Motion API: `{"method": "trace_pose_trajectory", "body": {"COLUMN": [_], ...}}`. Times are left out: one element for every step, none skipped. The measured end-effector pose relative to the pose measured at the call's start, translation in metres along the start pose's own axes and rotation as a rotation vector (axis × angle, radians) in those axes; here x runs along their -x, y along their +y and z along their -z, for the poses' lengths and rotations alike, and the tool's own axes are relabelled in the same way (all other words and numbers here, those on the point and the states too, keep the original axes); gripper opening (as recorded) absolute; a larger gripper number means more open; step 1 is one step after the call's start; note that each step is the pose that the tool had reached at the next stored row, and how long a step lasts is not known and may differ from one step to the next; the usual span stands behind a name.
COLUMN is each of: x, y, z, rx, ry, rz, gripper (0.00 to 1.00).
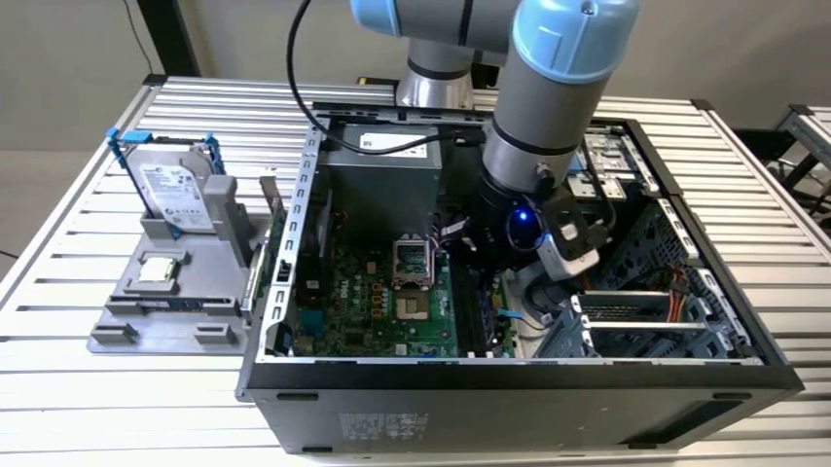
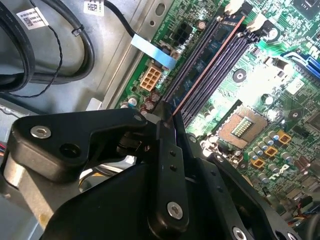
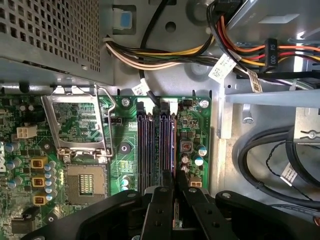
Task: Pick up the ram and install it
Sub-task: 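Insert the ram into the slot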
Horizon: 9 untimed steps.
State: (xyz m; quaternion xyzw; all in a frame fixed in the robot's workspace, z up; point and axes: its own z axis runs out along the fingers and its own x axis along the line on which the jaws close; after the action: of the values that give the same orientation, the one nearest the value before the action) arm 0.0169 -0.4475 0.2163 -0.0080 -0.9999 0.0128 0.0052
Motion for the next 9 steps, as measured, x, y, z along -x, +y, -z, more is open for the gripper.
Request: {"method": "trace_pose_trajectory", "body": {"x": [0.0, 0.0, 0.0, 0.0, 0.0, 0.0, 0.0, 0.0, 0.0], "y": [0.0, 0.0, 0.0, 0.0, 0.0, 0.0, -0.0001, 0.0, 0.0], "z": [-0.0011, -0.0021, -0.0029, -0.0035, -0.0038, -0.0038, -0.0038, -0.0038, -0.0039], "rx": [0.0, -0.0002, -0.0001, -0.0002, -0.0003, -0.0005, -0.0006, -0.0006, -0.0004], "ry": [0.0, 0.0, 0.0, 0.0, 0.0001, 0.0001, 0.0003, 0.0004, 0.0005], "rz": [0.0, 0.0, 0.0, 0.0, 0.0, 0.0, 0.0, 0.0, 0.0], "gripper": [0.0, 0.0, 0.0, 0.0, 0.0, 0.0, 0.0, 0.0, 0.0]}}
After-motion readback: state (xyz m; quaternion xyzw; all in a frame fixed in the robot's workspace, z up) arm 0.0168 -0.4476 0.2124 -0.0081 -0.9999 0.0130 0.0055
